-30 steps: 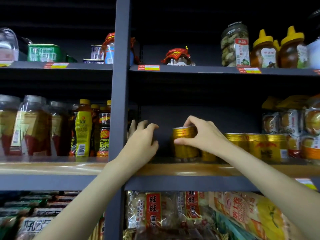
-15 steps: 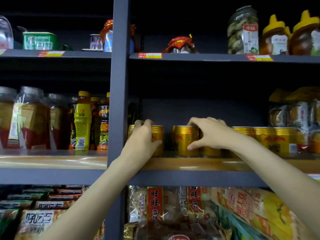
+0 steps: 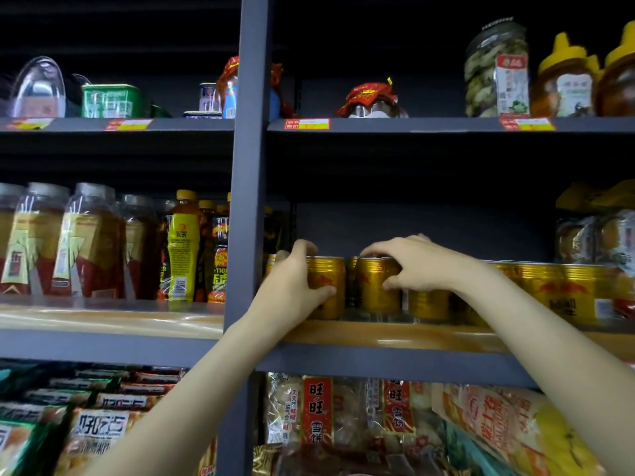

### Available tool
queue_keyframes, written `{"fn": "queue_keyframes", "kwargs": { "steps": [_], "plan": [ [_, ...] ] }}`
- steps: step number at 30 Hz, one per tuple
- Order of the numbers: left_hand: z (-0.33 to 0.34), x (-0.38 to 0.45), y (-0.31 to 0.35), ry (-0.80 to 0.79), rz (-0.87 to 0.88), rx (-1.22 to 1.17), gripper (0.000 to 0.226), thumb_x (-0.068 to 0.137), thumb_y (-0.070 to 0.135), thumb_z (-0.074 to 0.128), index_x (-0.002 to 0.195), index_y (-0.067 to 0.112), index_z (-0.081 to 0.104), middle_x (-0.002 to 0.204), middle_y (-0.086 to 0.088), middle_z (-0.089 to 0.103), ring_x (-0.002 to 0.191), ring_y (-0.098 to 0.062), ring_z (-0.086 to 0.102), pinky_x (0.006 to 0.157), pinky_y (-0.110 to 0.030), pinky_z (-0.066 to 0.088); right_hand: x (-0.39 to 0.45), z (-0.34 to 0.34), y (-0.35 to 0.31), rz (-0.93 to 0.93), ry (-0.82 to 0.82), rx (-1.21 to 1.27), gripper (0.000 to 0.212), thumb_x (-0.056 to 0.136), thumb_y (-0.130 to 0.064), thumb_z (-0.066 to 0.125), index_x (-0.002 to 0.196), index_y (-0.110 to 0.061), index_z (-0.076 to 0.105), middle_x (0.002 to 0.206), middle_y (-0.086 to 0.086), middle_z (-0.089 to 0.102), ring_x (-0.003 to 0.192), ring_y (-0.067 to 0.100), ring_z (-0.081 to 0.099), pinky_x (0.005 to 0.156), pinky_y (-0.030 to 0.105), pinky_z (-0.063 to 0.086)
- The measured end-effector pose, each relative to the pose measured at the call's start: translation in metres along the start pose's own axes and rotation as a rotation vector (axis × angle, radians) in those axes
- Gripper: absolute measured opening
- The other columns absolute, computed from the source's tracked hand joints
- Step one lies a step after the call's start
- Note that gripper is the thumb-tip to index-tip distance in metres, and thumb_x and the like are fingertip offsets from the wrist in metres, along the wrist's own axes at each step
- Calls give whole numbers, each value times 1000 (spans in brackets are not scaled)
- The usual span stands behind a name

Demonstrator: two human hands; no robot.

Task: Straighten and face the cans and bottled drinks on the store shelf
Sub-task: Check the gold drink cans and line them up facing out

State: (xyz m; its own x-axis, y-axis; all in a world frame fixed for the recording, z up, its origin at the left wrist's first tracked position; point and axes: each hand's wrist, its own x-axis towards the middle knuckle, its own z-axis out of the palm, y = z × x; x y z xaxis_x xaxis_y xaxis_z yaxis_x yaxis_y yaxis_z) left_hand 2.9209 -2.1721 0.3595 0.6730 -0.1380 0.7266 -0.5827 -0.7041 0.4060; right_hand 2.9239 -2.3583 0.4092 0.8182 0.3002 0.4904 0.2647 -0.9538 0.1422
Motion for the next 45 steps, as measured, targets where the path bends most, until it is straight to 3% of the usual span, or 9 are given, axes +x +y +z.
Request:
{"fn": "queue_keyframes", "kwargs": {
  "steps": [4,12,18,24,27,31,35,38,45],
  "plan": [
    [0,0,-2,20,35,-37,64,79,27,71,133,22,35,127,-5,45,110,-19,50,89,-29,48,2,1,20,-21,15,153,42,95,-17,55,135,-26,48,136,0,52,125,18,47,103,35,40],
    [-1,-1,-1,-18,220,-202,73,73,20,77,130,30,33,115,15,44,107,-5,52,88,-15,45,-15,-11,23,-158,124,656,20,96,-20,52,111,-28,62,108,-15,64,101,-5,59,89,14,47],
    [7,-11,7,22,378,-208,79,70,22,80,123,46,27,117,34,40,105,15,46,86,0,36,-21,-3,-3,-129,143,828,36,75,-46,71,102,-26,61,102,-7,67,99,10,62,90,32,52],
    [15,-17,1,161,293,-292,71,76,32,73,133,31,31,128,17,43,119,5,41,92,-1,34,-30,11,2,50,361,1252,17,81,-28,71,89,-15,64,81,1,67,80,12,63,68,23,50],
    [13,-14,6,85,280,-379,63,74,40,67,128,29,37,123,11,52,112,1,52,92,-10,43,-37,7,8,129,417,1542,14,86,-28,63,93,-16,65,92,6,64,88,16,62,70,27,52],
    [12,-15,17,104,342,-615,59,70,26,71,122,30,44,119,10,53,111,-2,56,85,-23,53,-47,-4,14,75,382,1605,25,82,-31,61,101,-16,66,102,8,65,96,19,63,81,33,56],
    [11,-16,18,264,506,-395,64,74,15,76,126,32,44,131,14,40,126,-3,41,89,-20,50,-58,-10,13,71,229,1523,27,91,-33,55,114,-21,61,114,10,64,96,24,69,78,33,58],
    [8,-17,22,255,558,-346,68,75,26,70,135,27,39,137,19,39,130,-3,38,98,-24,45,-61,-9,3,153,164,1680,36,89,-35,58,118,-13,58,111,17,65,85,28,72,68,29,59],
    [2,-21,33,206,526,-487,70,72,12,75,131,21,39,130,16,49,121,3,47,97,-16,42,-61,6,-9,217,38,2075,45,83,-34,61,122,-12,59,117,25,62,88,32,71,62,30,58]
  ]
}}
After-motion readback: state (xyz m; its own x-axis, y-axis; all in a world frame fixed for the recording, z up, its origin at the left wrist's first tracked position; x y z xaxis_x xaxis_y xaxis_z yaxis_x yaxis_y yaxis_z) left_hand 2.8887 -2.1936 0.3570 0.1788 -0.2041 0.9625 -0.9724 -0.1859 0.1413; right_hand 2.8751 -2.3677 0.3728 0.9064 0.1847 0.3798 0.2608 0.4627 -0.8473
